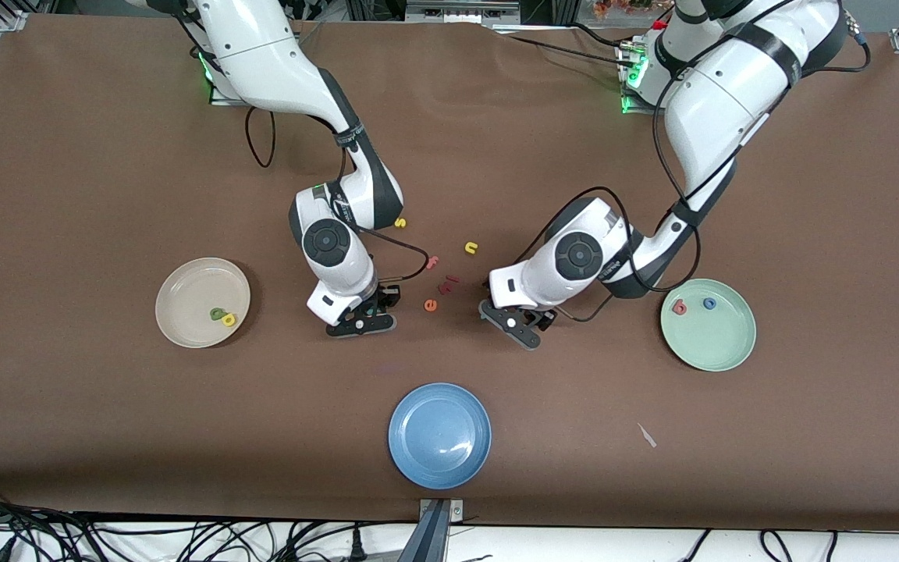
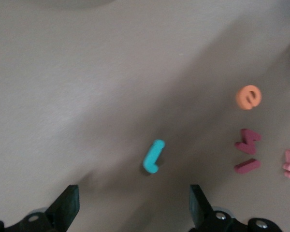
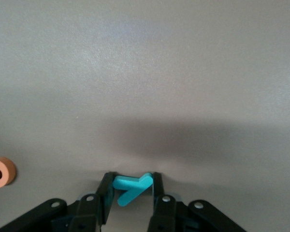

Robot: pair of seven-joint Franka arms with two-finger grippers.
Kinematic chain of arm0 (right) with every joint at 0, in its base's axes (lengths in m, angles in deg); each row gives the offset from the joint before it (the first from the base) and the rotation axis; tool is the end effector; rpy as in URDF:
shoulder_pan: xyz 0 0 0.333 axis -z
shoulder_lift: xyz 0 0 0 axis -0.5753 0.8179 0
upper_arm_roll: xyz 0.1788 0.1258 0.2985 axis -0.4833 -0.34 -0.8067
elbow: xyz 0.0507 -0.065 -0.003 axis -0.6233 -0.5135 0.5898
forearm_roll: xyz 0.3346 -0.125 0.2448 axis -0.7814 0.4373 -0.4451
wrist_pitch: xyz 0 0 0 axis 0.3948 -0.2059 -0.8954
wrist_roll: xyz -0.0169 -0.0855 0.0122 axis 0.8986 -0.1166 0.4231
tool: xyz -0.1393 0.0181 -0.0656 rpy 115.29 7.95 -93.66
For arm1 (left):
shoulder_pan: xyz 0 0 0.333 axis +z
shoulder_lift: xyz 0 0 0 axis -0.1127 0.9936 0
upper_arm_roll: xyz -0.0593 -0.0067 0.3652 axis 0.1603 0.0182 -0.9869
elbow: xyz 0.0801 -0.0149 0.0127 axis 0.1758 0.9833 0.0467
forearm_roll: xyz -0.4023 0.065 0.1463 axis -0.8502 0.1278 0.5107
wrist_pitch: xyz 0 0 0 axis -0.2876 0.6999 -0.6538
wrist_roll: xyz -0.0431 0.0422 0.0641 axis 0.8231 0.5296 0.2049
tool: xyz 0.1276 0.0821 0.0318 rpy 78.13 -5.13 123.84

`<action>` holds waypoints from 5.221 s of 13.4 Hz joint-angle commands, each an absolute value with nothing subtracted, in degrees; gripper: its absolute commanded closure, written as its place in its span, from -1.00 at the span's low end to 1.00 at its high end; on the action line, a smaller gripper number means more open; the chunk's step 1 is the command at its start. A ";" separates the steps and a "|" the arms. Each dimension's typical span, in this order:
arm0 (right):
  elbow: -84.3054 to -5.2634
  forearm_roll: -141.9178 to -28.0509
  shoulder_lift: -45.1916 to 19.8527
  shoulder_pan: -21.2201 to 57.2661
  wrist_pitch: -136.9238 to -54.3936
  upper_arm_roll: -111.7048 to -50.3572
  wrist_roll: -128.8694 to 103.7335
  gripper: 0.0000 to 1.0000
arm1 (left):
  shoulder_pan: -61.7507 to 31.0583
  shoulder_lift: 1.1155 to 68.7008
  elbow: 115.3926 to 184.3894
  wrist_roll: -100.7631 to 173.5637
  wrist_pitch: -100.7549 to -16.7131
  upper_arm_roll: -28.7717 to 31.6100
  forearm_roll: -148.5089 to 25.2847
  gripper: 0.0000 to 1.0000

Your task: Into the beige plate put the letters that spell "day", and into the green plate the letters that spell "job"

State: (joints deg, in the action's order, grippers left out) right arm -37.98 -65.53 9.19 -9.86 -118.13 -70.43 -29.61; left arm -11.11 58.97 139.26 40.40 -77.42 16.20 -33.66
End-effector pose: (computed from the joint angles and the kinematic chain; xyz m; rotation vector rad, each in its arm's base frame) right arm 0.6518 0.4004 0.1406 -3.1024 -0.2443 -0.0644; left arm 0.6632 -0.4125 0.1649 2.7791 -0.9463 0.0463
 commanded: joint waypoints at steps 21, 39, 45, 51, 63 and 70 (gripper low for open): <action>-57.92 -66.60 -7.75 -3.03 -108.97 -51.68 12.62 0.35 | -18.07 63.43 136.84 46.72 -82.02 12.45 -23.26 0.49; -40.53 -63.87 -6.51 -9.61 -85.54 -52.20 -14.25 -1.00 | 4.22 47.71 140.08 60.92 -59.88 13.15 -24.76 1.00; -37.70 -48.45 -14.50 0.00 -75.85 -69.72 -30.14 -1.00 | 27.77 42.07 155.10 66.85 -61.10 22.02 -26.26 1.00; -37.70 -43.48 -24.79 21.91 -74.52 -84.99 -24.68 -1.00 | 30.00 45.05 159.60 66.05 -69.35 21.94 -26.08 1.00; -31.98 -47.95 -28.14 27.39 -61.07 -79.63 -15.49 -1.00 | 29.91 47.69 158.99 66.67 -70.42 21.33 -25.55 0.93; -31.54 -48.05 -26.99 27.56 -61.60 -79.10 -15.49 -1.00 | 30.61 45.67 152.16 66.32 -60.70 25.35 -26.69 -1.00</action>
State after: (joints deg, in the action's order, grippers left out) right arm -31.60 -47.07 -26.70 27.49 -61.77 -79.17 -15.03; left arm 30.17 47.63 155.34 65.95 -66.63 22.65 -25.20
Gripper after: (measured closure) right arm 0.000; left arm 0.264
